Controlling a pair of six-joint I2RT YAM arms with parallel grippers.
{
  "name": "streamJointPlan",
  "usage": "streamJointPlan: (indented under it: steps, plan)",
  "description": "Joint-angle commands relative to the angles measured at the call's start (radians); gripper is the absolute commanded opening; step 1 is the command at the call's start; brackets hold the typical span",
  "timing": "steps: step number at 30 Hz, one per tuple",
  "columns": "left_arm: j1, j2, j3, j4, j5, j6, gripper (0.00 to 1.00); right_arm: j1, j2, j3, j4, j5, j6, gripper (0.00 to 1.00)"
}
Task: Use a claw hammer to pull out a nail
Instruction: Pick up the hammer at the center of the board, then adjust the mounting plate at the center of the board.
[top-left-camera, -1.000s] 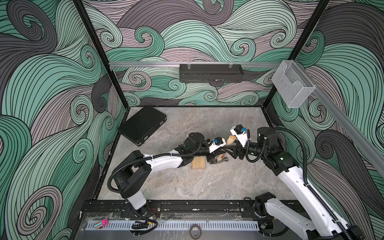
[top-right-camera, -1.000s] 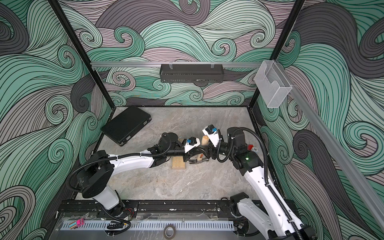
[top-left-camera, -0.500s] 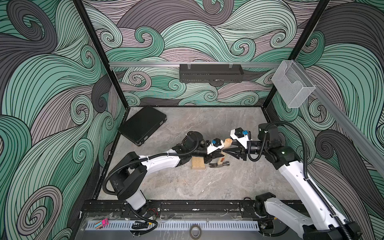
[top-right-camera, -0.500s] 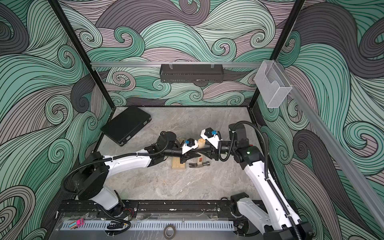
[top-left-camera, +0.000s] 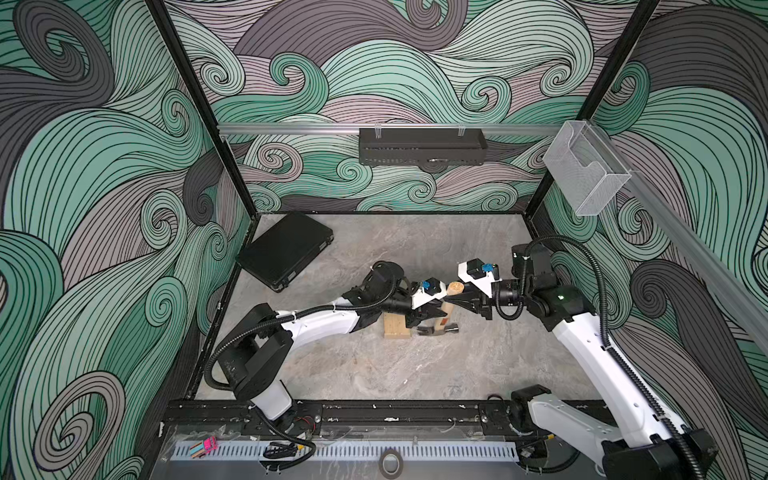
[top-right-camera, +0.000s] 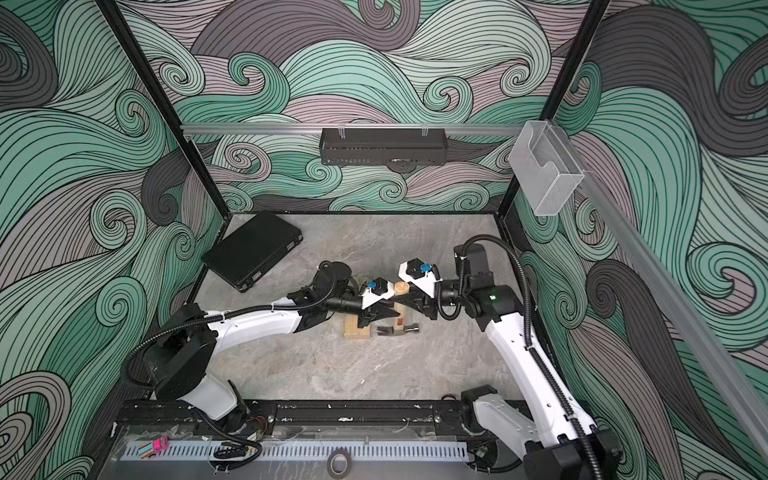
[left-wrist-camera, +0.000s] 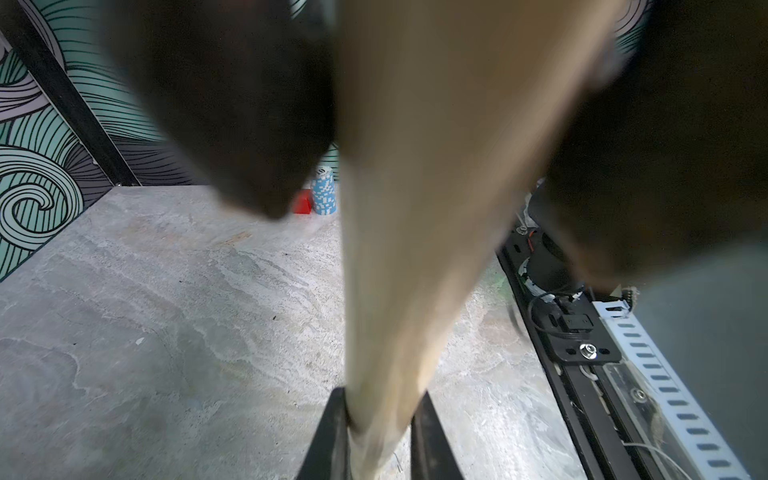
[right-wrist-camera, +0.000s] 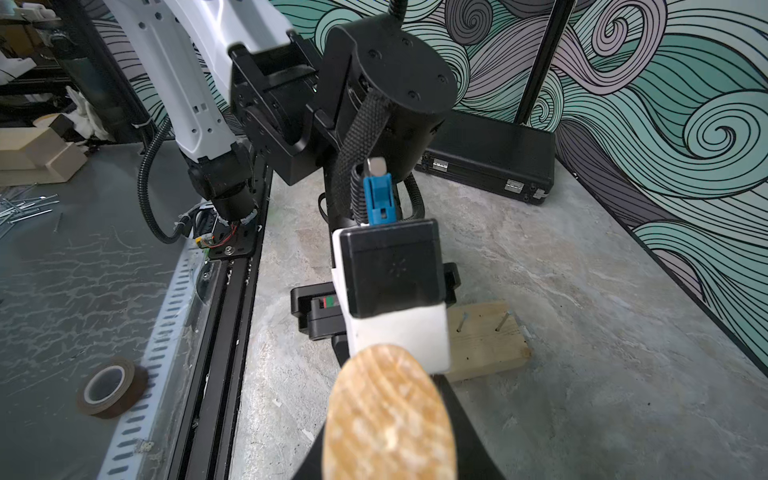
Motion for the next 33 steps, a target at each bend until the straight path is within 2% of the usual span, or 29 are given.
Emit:
streamJointPlan:
  steps: [1,5,10,13,14,17,20,24,27,30,32,33]
  plan:
    - [0.015,-0.039,0.067,0.022,0.009,-0.023,0.01,0.003,-0.010,0.007,-0.041,-0.071,-0.011,0.24]
    - [0.024,-0.053,0.097,-0.015,-0.001,-0.054,0.28,0.003,-0.025,0.009,-0.040,-0.059,-0.013,0.20]
    - [0.039,-0.105,0.083,0.012,-0.073,-0.118,0.60,0.004,-0.053,0.011,-0.038,-0.051,0.002,0.16]
    - [0.052,-0.150,0.066,0.006,-0.121,-0.139,0.88,0.004,-0.069,0.012,-0.042,-0.047,0.018,0.16]
    - [0.057,-0.167,0.061,-0.010,-0.148,-0.146,0.94,0.002,-0.074,0.013,-0.043,-0.041,0.023,0.16]
    - [0.075,-0.234,0.052,-0.108,-0.295,-0.206,0.95,0.003,-0.083,0.019,-0.046,-0.017,0.044,0.15]
    - [0.117,-0.312,0.046,-0.283,-0.432,-0.273,0.94,0.003,-0.092,0.026,-0.047,0.013,0.079,0.12]
    - [0.197,-0.428,-0.014,-0.507,-0.560,-0.334,0.90,0.005,-0.109,0.039,-0.036,0.079,0.153,0.11]
    - [0.248,-0.517,-0.094,-0.607,-0.587,-0.321,0.84,0.005,-0.119,0.053,-0.019,0.146,0.218,0.11]
    - [0.253,-0.564,-0.149,-0.687,-0.669,-0.301,0.73,0.007,-0.124,0.068,0.002,0.207,0.276,0.12]
    - [0.254,-0.556,-0.152,-0.756,-0.727,-0.300,0.60,0.006,-0.123,0.080,0.024,0.235,0.325,0.12]
    - [0.254,-0.543,-0.149,-0.787,-0.731,-0.293,0.57,0.008,-0.122,0.086,0.036,0.242,0.349,0.11]
